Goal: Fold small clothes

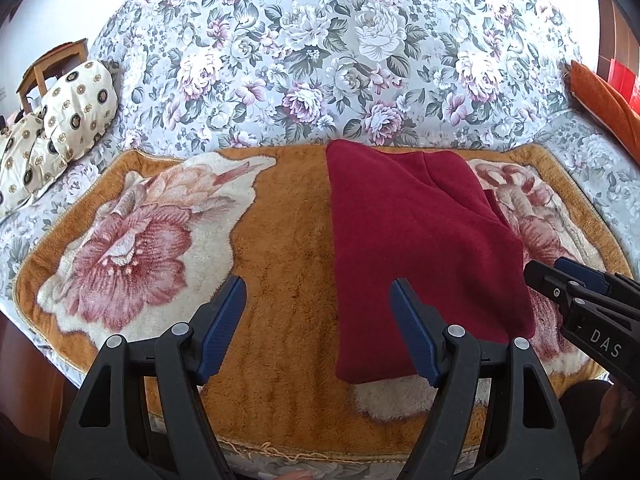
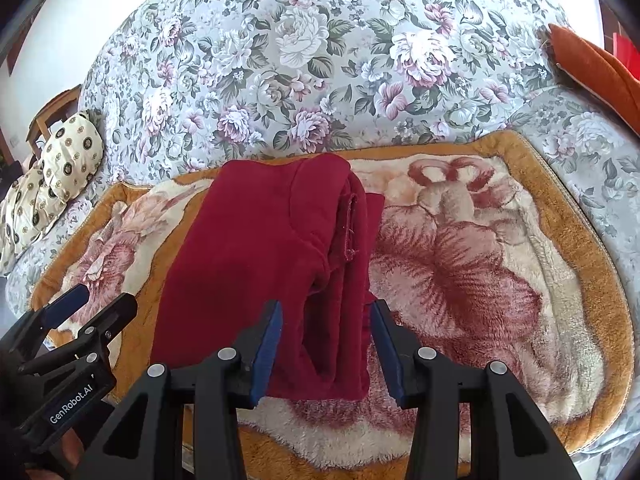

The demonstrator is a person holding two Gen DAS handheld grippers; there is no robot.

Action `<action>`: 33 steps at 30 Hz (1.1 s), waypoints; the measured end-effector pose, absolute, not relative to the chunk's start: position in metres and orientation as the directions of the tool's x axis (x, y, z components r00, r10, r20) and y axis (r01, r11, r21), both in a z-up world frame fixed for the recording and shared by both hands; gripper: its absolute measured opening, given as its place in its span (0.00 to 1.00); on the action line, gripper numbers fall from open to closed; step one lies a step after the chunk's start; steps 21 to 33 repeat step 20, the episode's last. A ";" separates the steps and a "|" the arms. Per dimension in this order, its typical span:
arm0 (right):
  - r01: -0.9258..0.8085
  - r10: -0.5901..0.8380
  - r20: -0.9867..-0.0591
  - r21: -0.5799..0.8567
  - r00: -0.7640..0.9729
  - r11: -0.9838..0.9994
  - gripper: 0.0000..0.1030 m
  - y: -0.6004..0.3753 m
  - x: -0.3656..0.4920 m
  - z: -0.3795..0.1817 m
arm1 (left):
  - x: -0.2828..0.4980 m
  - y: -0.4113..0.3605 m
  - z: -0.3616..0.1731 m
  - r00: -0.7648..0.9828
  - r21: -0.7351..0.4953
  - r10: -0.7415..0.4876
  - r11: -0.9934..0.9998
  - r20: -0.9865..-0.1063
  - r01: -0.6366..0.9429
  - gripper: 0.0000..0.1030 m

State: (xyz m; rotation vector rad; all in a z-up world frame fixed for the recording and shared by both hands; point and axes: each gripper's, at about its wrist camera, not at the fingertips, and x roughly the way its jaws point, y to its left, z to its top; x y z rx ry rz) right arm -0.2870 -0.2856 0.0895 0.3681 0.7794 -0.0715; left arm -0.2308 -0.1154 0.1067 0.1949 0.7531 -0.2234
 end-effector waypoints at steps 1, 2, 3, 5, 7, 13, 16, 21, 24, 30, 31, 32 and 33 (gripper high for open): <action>0.197 0.073 -0.700 0.297 0.711 0.934 0.43 -0.285 -0.287 0.089 | -0.231 -0.116 0.106 0.710 0.102 -0.125 0.958 -0.693 0.269 0.72; 0.196 0.075 -0.701 0.298 0.710 0.934 0.43 -0.285 -0.287 0.088 | -0.231 -0.116 0.106 0.712 0.107 -0.121 0.958 -0.692 0.267 0.72; 0.195 0.076 -0.701 0.299 0.709 0.934 0.43 -0.285 -0.286 0.088 | -0.231 -0.115 0.107 0.715 0.107 -0.122 0.958 -0.689 0.266 0.72; 0.195 0.079 -0.702 0.302 0.708 0.933 0.43 -0.284 -0.286 0.088 | -0.231 -0.113 0.108 0.722 0.094 -0.133 0.960 -0.679 0.265 0.72; 0.192 0.083 -0.701 0.304 0.709 0.933 0.43 -0.284 -0.286 0.088 | -0.232 -0.113 0.111 0.738 0.098 -0.142 0.957 -0.660 0.273 0.72; 0.198 0.078 -0.697 0.307 0.713 0.931 0.43 -0.287 -0.287 0.089 | -0.233 -0.110 0.112 0.758 0.111 -0.143 0.955 -0.636 0.274 0.72; 0.207 0.072 -0.697 0.308 0.714 0.929 0.43 -0.291 -0.287 0.089 | -0.233 -0.109 0.112 0.756 0.109 -0.146 0.955 -0.638 0.276 0.72; 0.217 0.071 -0.702 0.312 0.709 0.925 0.43 -0.295 -0.286 0.086 | -0.230 -0.111 0.112 0.742 0.098 -0.154 0.954 -0.652 0.284 0.72; 0.217 0.071 -0.702 0.312 0.709 0.925 0.43 -0.295 -0.286 0.086 | -0.230 -0.111 0.112 0.742 0.098 -0.154 0.954 -0.652 0.284 0.72; 0.217 0.071 -0.702 0.312 0.709 0.925 0.43 -0.295 -0.286 0.086 | -0.230 -0.111 0.112 0.742 0.098 -0.154 0.954 -0.652 0.284 0.72; 0.217 0.071 -0.702 0.312 0.709 0.925 0.43 -0.295 -0.286 0.086 | -0.230 -0.111 0.112 0.742 0.098 -0.154 0.954 -0.652 0.284 0.72; 0.217 0.071 -0.702 0.312 0.709 0.925 0.43 -0.295 -0.286 0.086 | -0.230 -0.111 0.112 0.742 0.098 -0.154 0.954 -0.652 0.284 0.72; 0.217 0.071 -0.702 0.312 0.709 0.925 0.43 -0.295 -0.286 0.086 | -0.230 -0.111 0.112 0.742 0.098 -0.154 0.954 -0.652 0.284 0.72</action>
